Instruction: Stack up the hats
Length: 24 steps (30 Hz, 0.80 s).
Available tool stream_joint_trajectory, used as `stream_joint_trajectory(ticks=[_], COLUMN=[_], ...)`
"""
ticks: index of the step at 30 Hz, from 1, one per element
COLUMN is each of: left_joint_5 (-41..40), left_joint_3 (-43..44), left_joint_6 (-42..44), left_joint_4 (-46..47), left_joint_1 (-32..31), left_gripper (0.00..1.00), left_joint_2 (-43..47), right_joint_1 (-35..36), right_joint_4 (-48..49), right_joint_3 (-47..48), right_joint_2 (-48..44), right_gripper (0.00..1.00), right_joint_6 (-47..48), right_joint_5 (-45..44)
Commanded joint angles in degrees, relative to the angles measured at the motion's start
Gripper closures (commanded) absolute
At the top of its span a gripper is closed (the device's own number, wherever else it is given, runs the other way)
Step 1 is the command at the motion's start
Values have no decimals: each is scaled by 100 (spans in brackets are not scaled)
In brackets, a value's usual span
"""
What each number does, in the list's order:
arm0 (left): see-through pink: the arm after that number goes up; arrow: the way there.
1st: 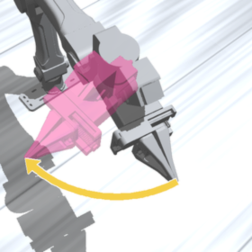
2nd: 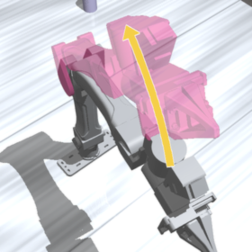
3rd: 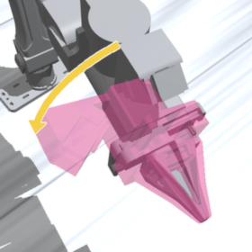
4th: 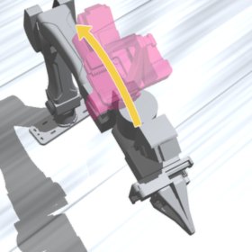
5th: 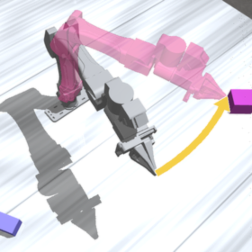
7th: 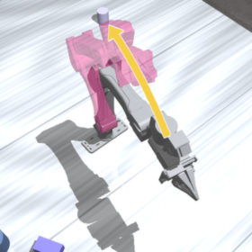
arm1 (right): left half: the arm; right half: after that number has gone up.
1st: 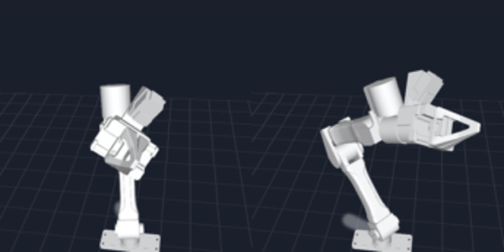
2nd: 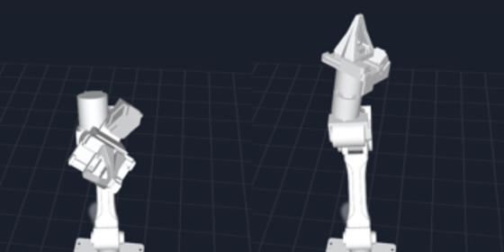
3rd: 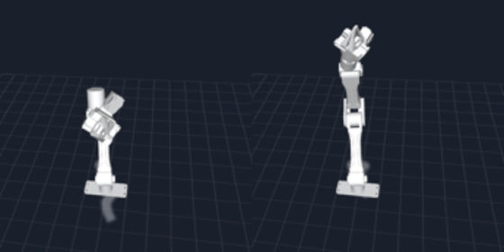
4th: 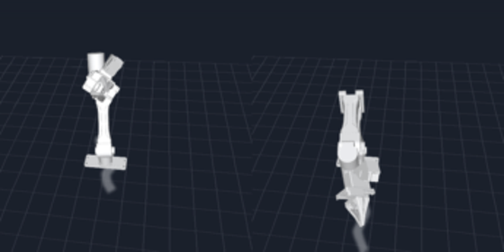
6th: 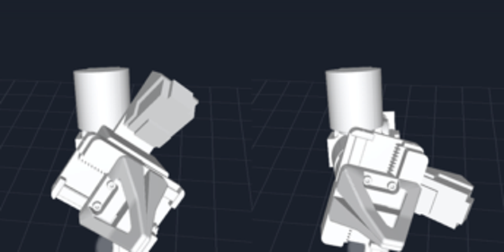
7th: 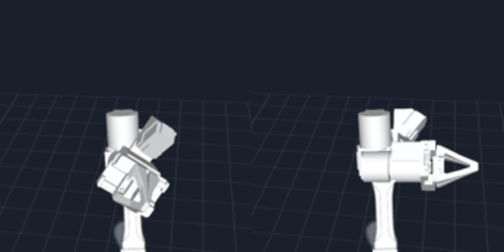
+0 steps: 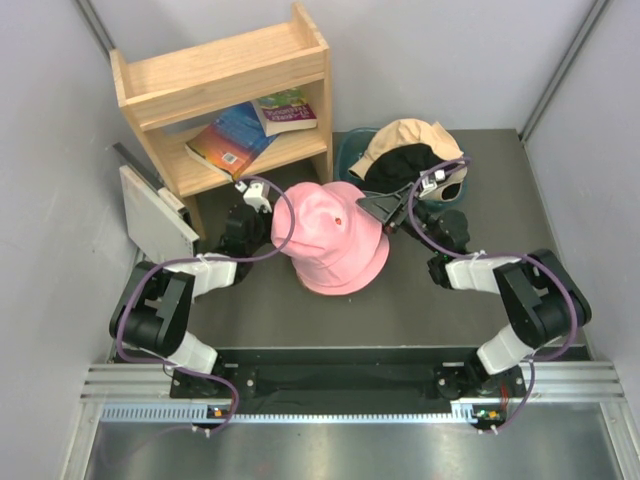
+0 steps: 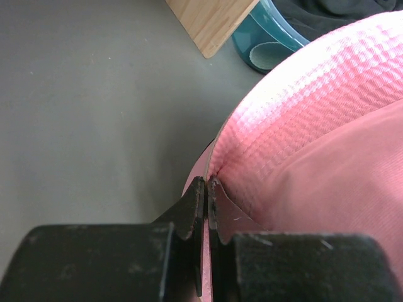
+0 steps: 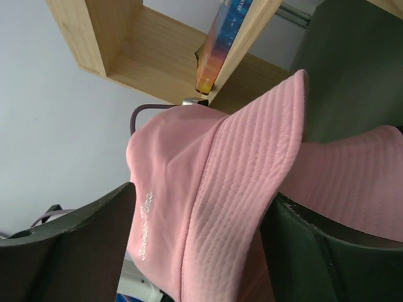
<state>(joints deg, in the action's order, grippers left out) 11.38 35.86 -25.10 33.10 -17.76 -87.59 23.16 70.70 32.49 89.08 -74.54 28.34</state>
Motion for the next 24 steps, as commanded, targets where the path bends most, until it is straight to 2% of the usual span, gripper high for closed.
stream_joint_trajectory(ticks=[1, 2, 3, 5, 9, 11, 14, 15, 18, 24], left_joint_5=[58, 40, 14, -153, -206, -284, -443, -522, -636, -645], left_joint_3=[-70, -96, -105, -105, -158, -201, -272, -290, -395, -562], left_joint_6=[58, 67, 67, 49, 15, -30, -188, -284, -434, -557], left_joint_4=[478, 452, 434, 294, 267, 267, 223, 232, 284, 460], left_joint_1=[27, 27, 27, 27, 27, 27, 27, 27, 27, 27], left_gripper=[100, 100, 100, 100, 100, 100, 100, 100, 100, 100], left_joint_2=[304, 321, 348, 418, 445, 453, 506, 524, 576, 577], right_joint_1=[75, 75, 75, 84, 75, 84, 84, 92, 84, 84], right_joint_4=[261, 182, 86, -395, -1530, -1917, -2647, -2892, -3123, -2878], right_joint_3=[328, 311, 284, 205, 47, -102, -313, -366, -603, -1086], right_joint_2=[136, 93, -47, -267, -978, -1199, -1542, -1664, -1692, -1253], right_gripper=[30, 35, 46, 52, 72, 76, 90, 99, 100, 100], right_joint_6=[308, 361, 509, 695, 1291, 1468, 1688, 1802, 1935, 1987], right_joint_5=[-39, -65, -91, -179, -337, -478, -662, -698, -830, -996])
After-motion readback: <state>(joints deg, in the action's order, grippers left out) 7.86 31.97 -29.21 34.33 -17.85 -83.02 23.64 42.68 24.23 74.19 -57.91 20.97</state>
